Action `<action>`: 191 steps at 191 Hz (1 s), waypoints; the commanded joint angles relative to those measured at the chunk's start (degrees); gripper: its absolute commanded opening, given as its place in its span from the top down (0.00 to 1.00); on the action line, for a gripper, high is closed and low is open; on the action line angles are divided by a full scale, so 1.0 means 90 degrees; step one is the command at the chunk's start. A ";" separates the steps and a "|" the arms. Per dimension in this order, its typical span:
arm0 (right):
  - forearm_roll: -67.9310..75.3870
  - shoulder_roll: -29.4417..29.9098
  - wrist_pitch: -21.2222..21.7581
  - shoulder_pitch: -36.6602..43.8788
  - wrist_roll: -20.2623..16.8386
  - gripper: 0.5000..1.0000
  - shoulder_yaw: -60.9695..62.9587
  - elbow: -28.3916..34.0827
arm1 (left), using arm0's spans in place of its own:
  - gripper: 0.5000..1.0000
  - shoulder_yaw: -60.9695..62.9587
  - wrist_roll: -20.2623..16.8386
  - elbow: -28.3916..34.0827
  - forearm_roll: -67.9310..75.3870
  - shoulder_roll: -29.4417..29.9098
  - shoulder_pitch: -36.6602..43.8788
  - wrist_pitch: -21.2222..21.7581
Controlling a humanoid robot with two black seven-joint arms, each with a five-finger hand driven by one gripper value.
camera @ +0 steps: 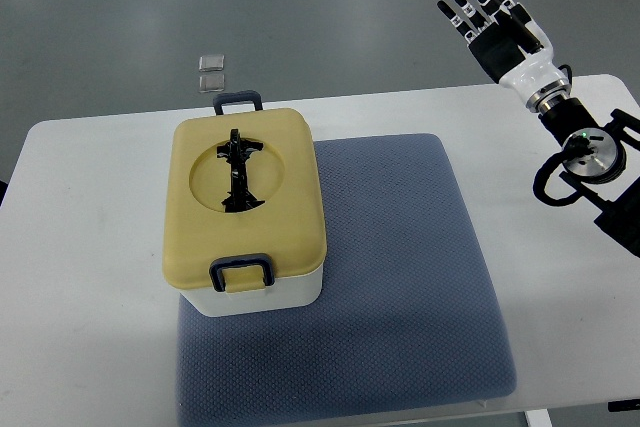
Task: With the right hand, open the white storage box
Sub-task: 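Move the right hand over the yellow lid toward its far edge, then lower the right hand onto the black handle on the yellow lid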
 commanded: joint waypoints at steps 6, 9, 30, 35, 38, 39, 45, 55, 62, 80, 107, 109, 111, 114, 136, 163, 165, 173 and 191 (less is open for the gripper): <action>-0.1310 -0.0197 0.0063 0.0606 -0.0025 0.14 -0.0072 0.0151 | 0.00 0.0004 0.0000 0.0000 0.0000 0.0000 0.0000 0.0000; -0.1468 -0.0216 0.0063 0.0655 -0.0025 0.14 -0.0092 0.0151 | 0.00 0.0004 0.0000 0.0000 0.0000 0.0000 0.0000 0.0000; -0.3205 -0.0304 0.0063 0.1416 -0.0025 0.14 -0.0540 0.0160 | 0.00 0.0004 0.0000 0.0000 0.0000 0.0000 0.0000 0.0000; -0.3470 -0.0324 0.0044 0.1573 -0.0025 0.14 -0.0697 0.0160 | 0.00 0.0004 0.0000 0.0000 0.0000 0.0000 0.0000 0.0000; -0.3693 -0.0333 0.0054 0.1729 -0.0025 0.14 -0.0872 0.0160 | 0.00 0.0004 0.0000 0.0000 0.0010 0.0000 0.0000 0.0000; -0.3694 -0.0334 0.0054 0.1730 -0.0025 0.14 -0.0873 0.0160 | 0.00 0.0004 0.0000 0.0000 0.0010 0.0000 0.0000 0.0000; -0.3987 -0.0363 0.0063 0.1984 -0.0025 0.14 -0.1156 0.0160 | 0.00 0.0004 0.0000 -0.0010 0.0010 0.0000 0.0000 0.0000; -0.4358 -0.0509 0.0073 0.2413 -0.0015 0.14 -0.1674 0.0160 | 0.00 0.0004 0.0000 -0.0010 0.0010 0.0000 0.0000 0.0000; -0.4573 -0.0597 0.0083 0.2793 -0.0005 0.14 -0.2112 0.0180 | 0.00 0.0004 0.0000 -0.0010 0.0010 0.0000 0.0000 0.0000; -0.5003 -0.0685 0.0181 0.3585 0.0024 0.14 -0.3041 0.0434 | 0.00 0.0004 0.0000 -0.0010 0.0010 0.0000 0.0000 0.0000; -0.5539 -0.0715 0.0122 0.4792 0.0053 0.14 -0.4296 0.1085 | 0.00 0.0004 0.0000 -0.0020 0.0010 0.0000 0.0010 0.0000; -0.5550 -0.0695 0.0112 0.4864 0.0054 0.14 -0.4378 0.1146 | 0.00 0.0004 0.0000 -0.0020 0.0010 0.0000 0.0010 0.0000; -0.5560 -0.0685 0.0103 0.4922 0.0054 0.14 -0.4456 0.1195 | 0.00 0.0004 0.0000 -0.0010 0.0010 0.0000 0.0010 0.0000; -0.5569 -0.0666 0.0093 0.4972 0.0054 0.14 -0.4525 0.1235 | 0.00 0.0004 0.0000 -0.0010 0.0010 0.0000 0.0010 0.0000; -0.5618 -0.0246 -0.0200 0.5353 0.0073 0.14 -0.5062 0.1401 | 0.00 0.0004 0.0000 -0.0010 0.0010 0.0000 0.0010 0.0000; -0.6262 0.0330 -0.1049 0.5362 0.0405 0.14 -0.5384 0.1381 | 0.00 0.0004 0.0000 -0.0010 0.0010 0.0000 0.0019 0.0000; -0.6330 0.0369 -0.1089 0.5362 0.0424 0.14 -0.5404 0.1381 | 0.00 0.0004 0.0000 -0.0010 0.0010 0.0000 0.0019 0.0000; -0.6487 0.0457 -0.1177 0.5362 0.0483 0.14 -0.5453 0.1352 | 0.00 -0.0006 0.0000 -0.0010 0.0010 0.0000 0.0029 0.0000; -0.6780 0.0584 -0.1362 0.5304 0.0542 0.14 -0.5570 0.1303 | 0.00 -0.0006 0.0000 -0.0010 0.0010 0.0000 0.0039 0.0000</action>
